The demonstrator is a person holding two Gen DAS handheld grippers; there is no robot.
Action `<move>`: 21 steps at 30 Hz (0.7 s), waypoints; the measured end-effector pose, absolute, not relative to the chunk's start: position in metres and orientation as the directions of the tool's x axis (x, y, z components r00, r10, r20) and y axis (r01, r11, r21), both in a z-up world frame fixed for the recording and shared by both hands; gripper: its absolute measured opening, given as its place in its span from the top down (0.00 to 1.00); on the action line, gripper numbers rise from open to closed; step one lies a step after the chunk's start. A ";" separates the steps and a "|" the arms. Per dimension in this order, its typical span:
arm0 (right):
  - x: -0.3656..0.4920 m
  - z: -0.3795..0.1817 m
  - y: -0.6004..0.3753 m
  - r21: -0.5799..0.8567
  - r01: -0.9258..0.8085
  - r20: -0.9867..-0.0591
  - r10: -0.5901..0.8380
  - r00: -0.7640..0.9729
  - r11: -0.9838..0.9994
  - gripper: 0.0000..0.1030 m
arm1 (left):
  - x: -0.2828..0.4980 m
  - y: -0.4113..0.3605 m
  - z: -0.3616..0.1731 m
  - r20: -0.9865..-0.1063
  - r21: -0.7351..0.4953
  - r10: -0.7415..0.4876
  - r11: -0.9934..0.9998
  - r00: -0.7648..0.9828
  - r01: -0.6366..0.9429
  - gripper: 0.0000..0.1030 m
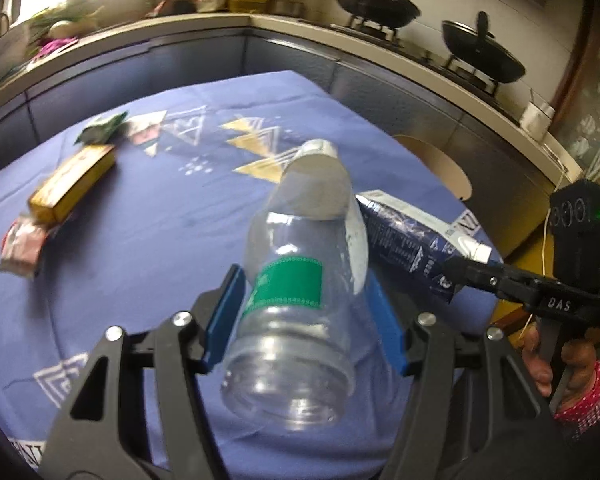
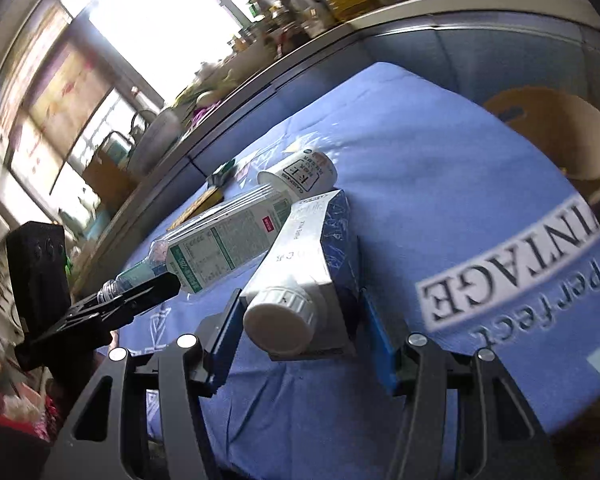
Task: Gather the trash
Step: 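Lift the bottle with the left tool while the right tool lifts the milk carton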
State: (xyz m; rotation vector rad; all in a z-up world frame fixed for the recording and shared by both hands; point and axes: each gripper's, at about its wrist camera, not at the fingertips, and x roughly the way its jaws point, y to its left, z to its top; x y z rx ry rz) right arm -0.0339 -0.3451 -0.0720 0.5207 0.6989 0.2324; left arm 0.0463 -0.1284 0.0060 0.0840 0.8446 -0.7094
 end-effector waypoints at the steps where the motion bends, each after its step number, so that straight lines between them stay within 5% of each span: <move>1: -0.034 -0.072 -0.347 0.534 -0.028 -0.548 0.371 0.749 0.845 0.46 | 0.047 -0.130 0.007 -0.707 -0.200 -0.543 0.769 0.454 0.607 0.42; 6: -0.025 -0.075 -0.350 0.547 -0.028 -0.544 0.381 0.748 0.837 0.46 | 0.051 -0.120 0.013 -0.701 -0.214 -0.535 0.789 0.472 0.576 0.46; 9: -0.017 -0.070 -0.343 0.563 -0.061 -0.529 0.416 0.740 0.824 0.46 | 0.053 -0.100 0.020 -0.696 -0.246 -0.540 0.799 0.474 0.549 0.62; 21: 0.002 -0.053 -0.317 0.573 -0.119 -0.515 0.469 0.718 0.811 0.47 | 0.058 -0.043 0.030 -0.674 -0.251 -0.494 0.852 0.549 0.460 0.62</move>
